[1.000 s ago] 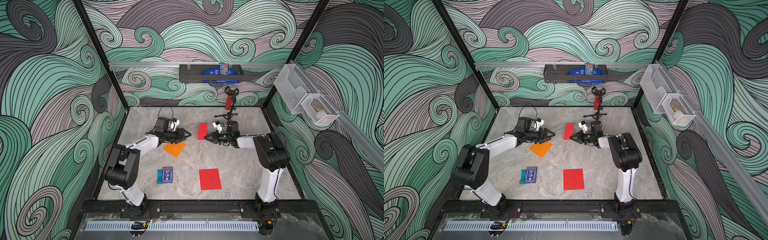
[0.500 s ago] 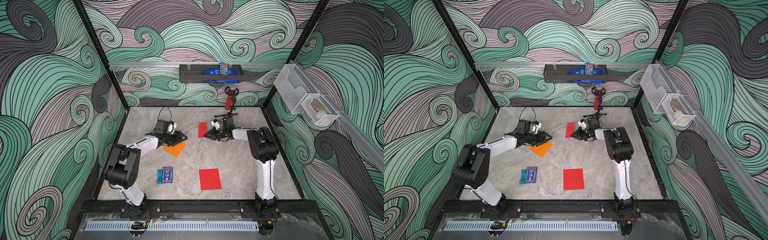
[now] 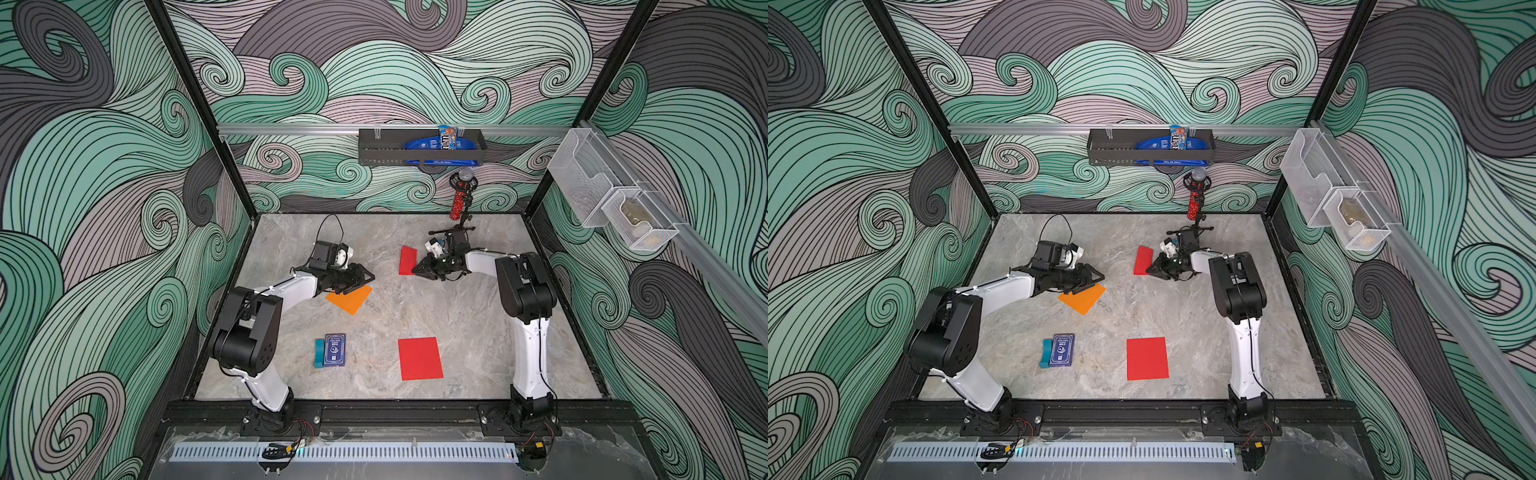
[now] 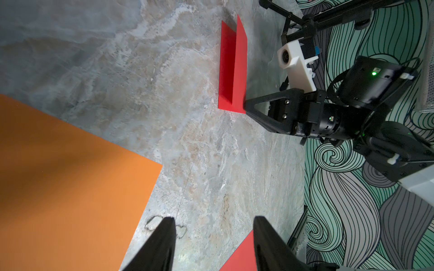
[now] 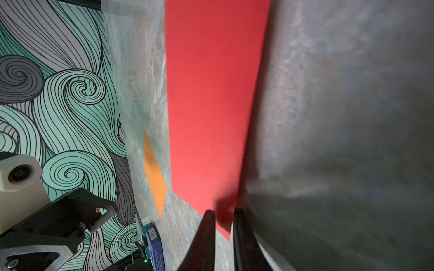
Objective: Fold the square paper along the opposite sides
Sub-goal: Place the paper at the center of the board.
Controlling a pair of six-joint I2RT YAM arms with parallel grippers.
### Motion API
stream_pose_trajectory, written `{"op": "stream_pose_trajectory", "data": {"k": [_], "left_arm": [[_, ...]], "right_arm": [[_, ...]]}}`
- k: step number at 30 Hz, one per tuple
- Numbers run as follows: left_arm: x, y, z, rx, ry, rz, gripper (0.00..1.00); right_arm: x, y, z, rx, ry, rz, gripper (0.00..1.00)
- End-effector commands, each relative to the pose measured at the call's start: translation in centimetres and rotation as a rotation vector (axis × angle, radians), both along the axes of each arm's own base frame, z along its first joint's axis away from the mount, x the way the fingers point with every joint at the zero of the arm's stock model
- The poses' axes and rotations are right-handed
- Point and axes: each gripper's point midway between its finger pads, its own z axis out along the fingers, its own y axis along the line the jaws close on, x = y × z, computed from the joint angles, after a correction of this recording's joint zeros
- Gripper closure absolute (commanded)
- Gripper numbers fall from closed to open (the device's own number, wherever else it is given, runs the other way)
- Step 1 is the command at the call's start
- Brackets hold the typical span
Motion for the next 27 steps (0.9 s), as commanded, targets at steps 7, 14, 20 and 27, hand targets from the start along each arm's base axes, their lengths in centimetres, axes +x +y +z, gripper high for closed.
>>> {"op": "stream_pose_trajectory", "data": {"k": [7,14,20,27], "left_arm": [[0.0,-0.2,0.6,-0.005,-0.034,-0.016,0.45],[0.6,-0.1,0.8,0.01,-0.045,-0.006,0.46],[0.3,0.5,1.2,0.044,-0.066,0.01,0.46],[0.4,1.4,2.0,0.09,-0.101,0.04,0.46]], "right_arm": [[0.1,-3.2,0.1,-0.143,-0.012,-0.026,0.74],[-0.5,-4.5,1.4,-0.219,-0.064,-0.048,0.72],[-0.4,-5.6,3.8,-0.313,-0.156,-0.078,0.71],[-0.3,-5.2,6.4,-0.382,-0.252,-0.081,0.69]]}}
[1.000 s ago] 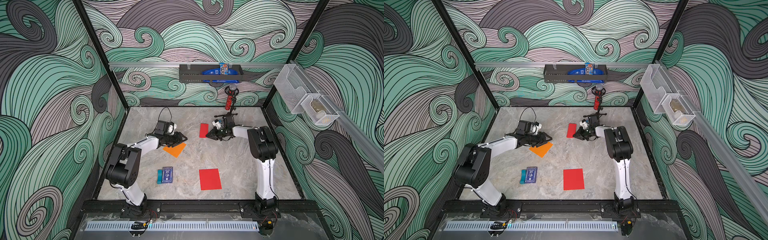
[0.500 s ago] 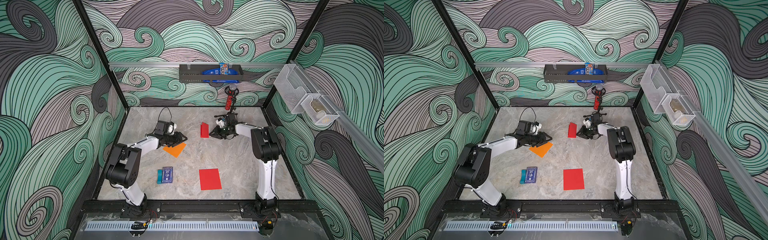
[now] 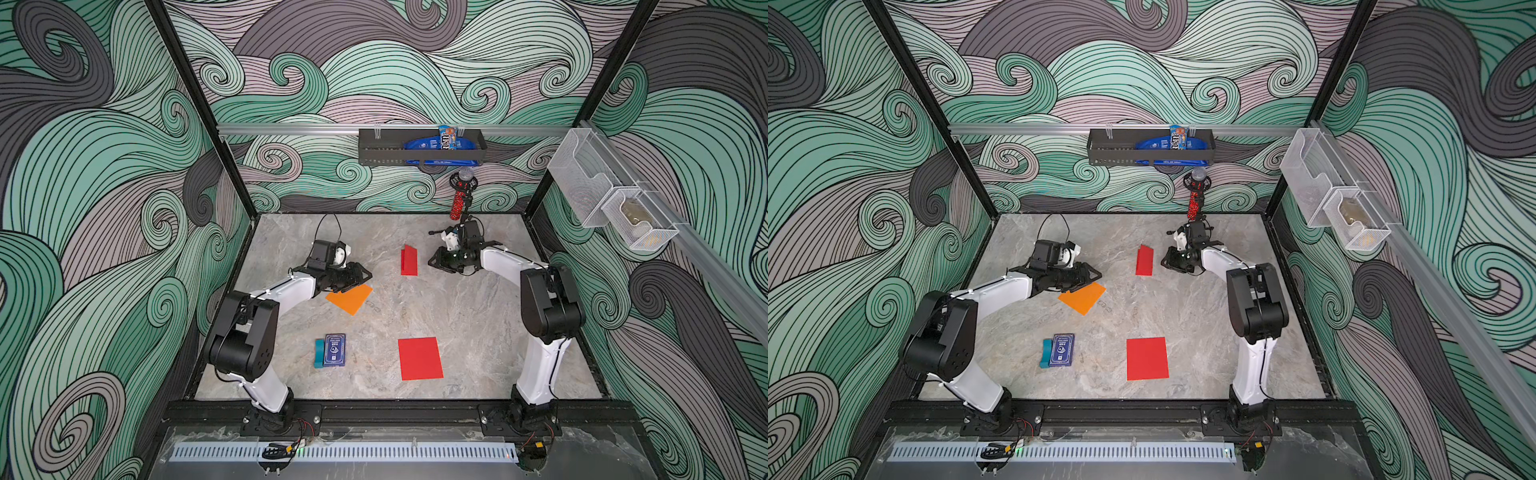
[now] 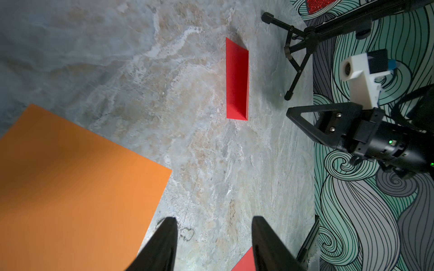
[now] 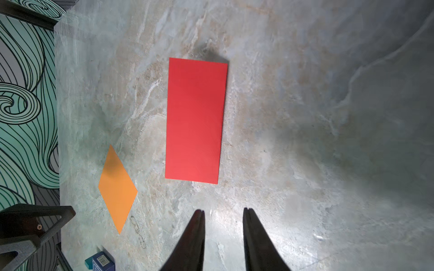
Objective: Fold the square paper along the opposite sides
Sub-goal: Place the paper at the center of the board.
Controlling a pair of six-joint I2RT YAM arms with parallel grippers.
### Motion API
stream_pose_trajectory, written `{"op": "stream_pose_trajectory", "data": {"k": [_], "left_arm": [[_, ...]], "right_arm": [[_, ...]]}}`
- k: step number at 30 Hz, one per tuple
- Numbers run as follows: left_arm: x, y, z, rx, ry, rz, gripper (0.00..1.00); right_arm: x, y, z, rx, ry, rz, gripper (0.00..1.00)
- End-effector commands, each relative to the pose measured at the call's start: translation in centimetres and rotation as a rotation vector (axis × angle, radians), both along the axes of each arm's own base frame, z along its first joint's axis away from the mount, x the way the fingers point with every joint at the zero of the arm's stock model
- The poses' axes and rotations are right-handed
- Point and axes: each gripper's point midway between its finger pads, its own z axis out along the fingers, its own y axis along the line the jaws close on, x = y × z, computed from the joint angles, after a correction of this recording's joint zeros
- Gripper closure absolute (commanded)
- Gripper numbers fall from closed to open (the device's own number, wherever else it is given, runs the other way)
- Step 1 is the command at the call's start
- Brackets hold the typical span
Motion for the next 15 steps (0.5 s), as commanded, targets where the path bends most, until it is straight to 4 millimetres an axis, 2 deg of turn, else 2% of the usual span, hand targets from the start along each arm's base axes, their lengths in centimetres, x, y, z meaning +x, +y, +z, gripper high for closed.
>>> {"op": "stream_pose_trajectory", "data": {"k": [1,4,10,15], "left_arm": [[0.0,0.5,1.1,0.04,-0.045,0.006,0.46],[0.0,0.6,1.2,0.051,-0.045,0.011,0.46],[-0.1,1.5,1.3,0.095,-0.054,0.035,0.47],[-0.3,1.7,1.4,0.109,-0.062,0.042,0.48]], "right_arm": [[0.2,0.0,1.3,-0.073,-0.064,0.005,0.69],[0.6,0.8,2.7,-0.106,-0.118,0.013,0.68],[1.6,2.5,4.0,-0.166,-0.212,0.022,0.65],[3.5,3.6,3.7,-0.212,-0.261,0.03,0.6]]}}
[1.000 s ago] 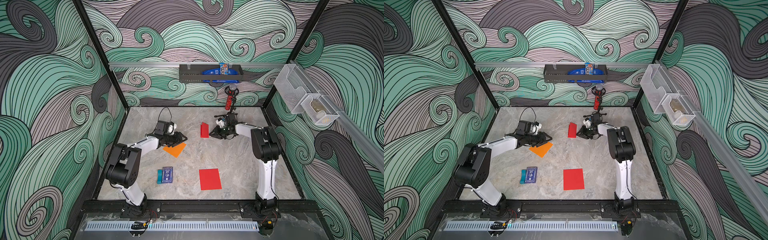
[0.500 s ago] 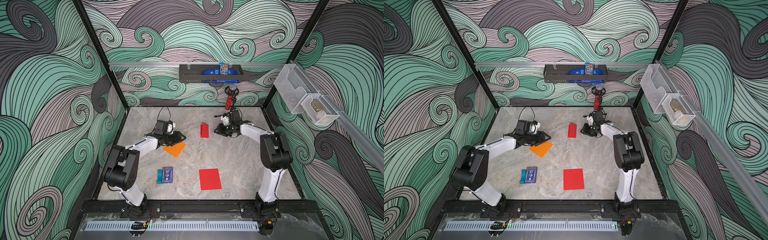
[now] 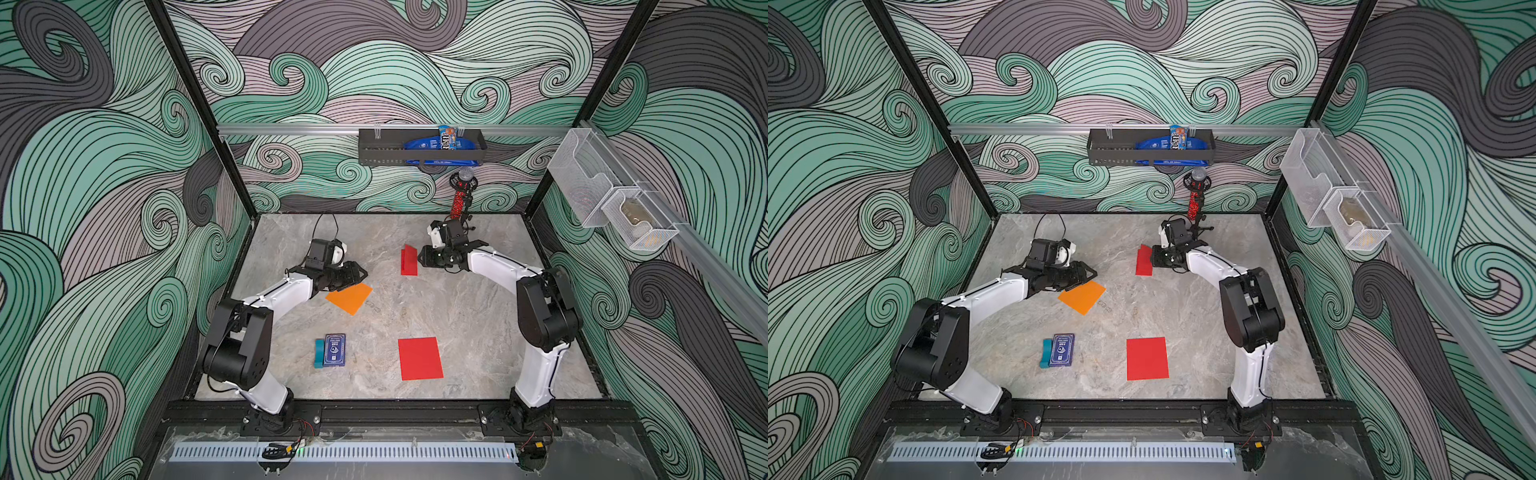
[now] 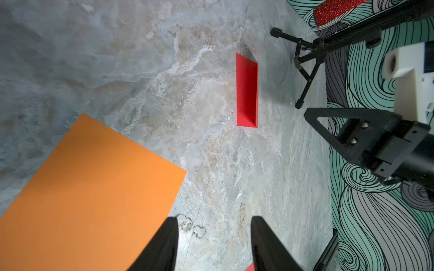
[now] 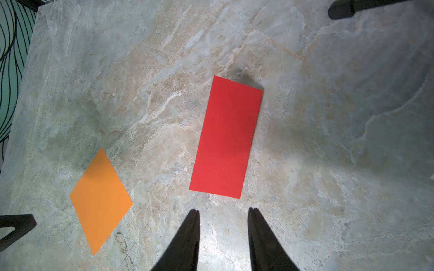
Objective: Fold the square paper along the opposite sides
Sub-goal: Place the paper at the center of the board.
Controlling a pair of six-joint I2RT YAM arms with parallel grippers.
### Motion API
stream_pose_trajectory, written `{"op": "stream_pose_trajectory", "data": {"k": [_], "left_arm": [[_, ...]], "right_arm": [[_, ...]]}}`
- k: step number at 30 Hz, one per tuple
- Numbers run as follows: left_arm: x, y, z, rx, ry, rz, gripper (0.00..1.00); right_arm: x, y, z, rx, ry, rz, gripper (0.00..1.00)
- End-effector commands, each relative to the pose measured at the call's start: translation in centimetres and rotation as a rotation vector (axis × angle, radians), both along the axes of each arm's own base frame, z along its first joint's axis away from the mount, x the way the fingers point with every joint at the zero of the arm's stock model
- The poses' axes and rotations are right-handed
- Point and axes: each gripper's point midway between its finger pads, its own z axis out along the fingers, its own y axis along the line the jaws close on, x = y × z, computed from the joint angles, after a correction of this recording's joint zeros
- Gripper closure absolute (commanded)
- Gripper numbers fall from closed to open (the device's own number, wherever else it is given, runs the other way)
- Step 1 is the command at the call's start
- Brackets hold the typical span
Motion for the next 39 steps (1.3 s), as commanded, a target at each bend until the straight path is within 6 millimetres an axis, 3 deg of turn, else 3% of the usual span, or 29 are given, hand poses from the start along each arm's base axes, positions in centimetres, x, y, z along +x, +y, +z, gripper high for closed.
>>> {"op": "stream_pose_trajectory", "data": {"k": [1,9,16,31,39], "left_arm": [[-0.3,0.4,0.6,0.036,-0.029,-0.001,0.48],[-0.3,0.4,0.2,0.043,-0.019,-0.001,0.48],[-0.2,0.3,0.2,0.038,-0.017,-0.005,0.48],[-0.2,0.4,0.8,0.037,-0.032,-0.004,0.48],[-0.3,0.4,0.9,0.037,-0.032,-0.003,0.48]], "right_arm": [[2.9,0.3,1.1,-0.046,-0.097,-0.01,0.59],[5.6,1.9,-0.8,-0.115,-0.121,-0.003,0.47],[4.9,4.1,-2.8,-0.236,-0.143,0.035,0.38],[4.5,2.5,-5.8,-0.311,-0.099,0.001,0.35],[4.3,2.4,-5.6,-0.29,-0.092,0.002,0.35]]}}
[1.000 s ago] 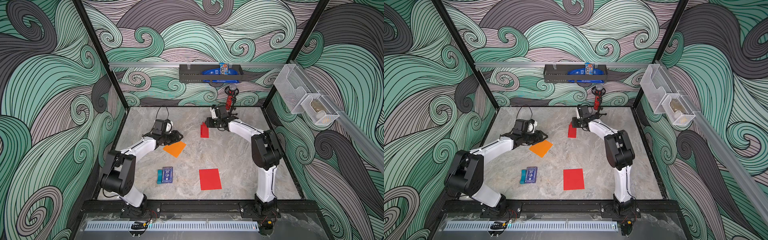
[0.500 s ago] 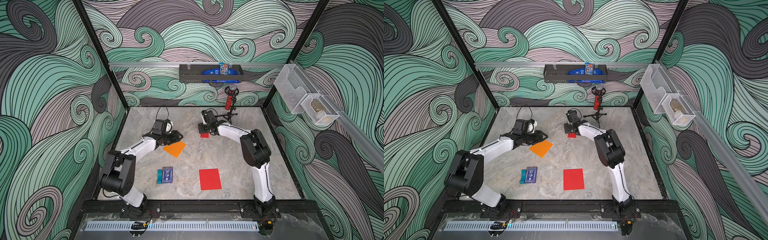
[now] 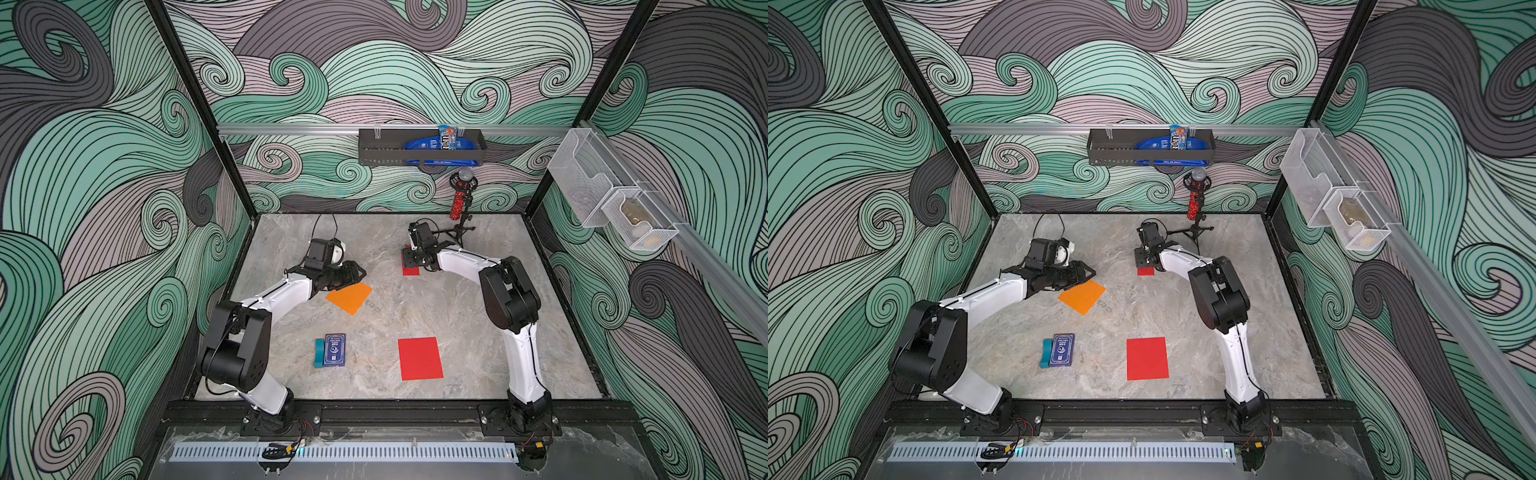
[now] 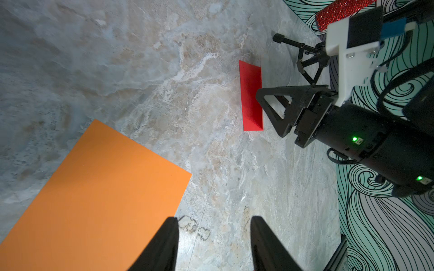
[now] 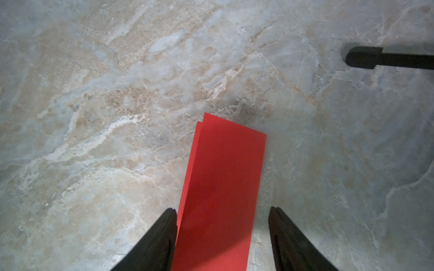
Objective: Fold the square paper along the opposite sides
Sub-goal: Place the paper at the center of the board, then pick up the paper from the center of the board.
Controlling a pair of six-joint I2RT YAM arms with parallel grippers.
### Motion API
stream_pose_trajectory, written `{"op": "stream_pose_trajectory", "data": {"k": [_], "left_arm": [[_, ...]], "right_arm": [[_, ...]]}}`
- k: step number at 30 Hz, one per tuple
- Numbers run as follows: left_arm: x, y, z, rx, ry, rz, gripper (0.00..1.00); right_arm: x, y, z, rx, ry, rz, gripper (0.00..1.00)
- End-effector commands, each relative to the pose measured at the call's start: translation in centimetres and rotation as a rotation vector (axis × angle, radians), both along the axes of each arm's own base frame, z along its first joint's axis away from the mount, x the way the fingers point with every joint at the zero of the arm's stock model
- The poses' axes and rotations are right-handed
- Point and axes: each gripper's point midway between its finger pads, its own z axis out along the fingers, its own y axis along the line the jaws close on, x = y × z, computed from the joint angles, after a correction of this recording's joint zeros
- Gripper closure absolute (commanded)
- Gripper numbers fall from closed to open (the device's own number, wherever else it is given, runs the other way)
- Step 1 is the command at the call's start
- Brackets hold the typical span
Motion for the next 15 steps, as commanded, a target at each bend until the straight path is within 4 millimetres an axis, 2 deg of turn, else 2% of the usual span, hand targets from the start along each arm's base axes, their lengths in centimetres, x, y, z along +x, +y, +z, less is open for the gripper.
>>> {"op": "stream_pose_trajectory", "data": {"k": [1,5,9,11,15], "left_arm": [[-0.4,0.0,0.7,0.013,-0.015,-0.013,0.48],[-0.4,0.1,0.8,0.014,-0.016,-0.01,0.48],[-0.1,1.5,0.8,0.055,-0.008,0.064,0.51],[0.1,2.9,1.1,0.069,-0.002,0.128,0.54],[-0.3,6.0,1.5,0.045,0.0,0.225,0.54]], "right_arm": [[-0.1,0.0,0.2,0.016,0.001,0.0,0.35],[-0.6,2.0,2.2,0.084,-0.009,0.069,0.36],[-3.3,7.2,4.7,0.12,-0.11,0.303,0.41],[-5.2,10.4,5.3,0.141,-0.158,0.438,0.43],[-7.9,15.8,5.4,0.119,-0.224,0.656,0.45]]}}
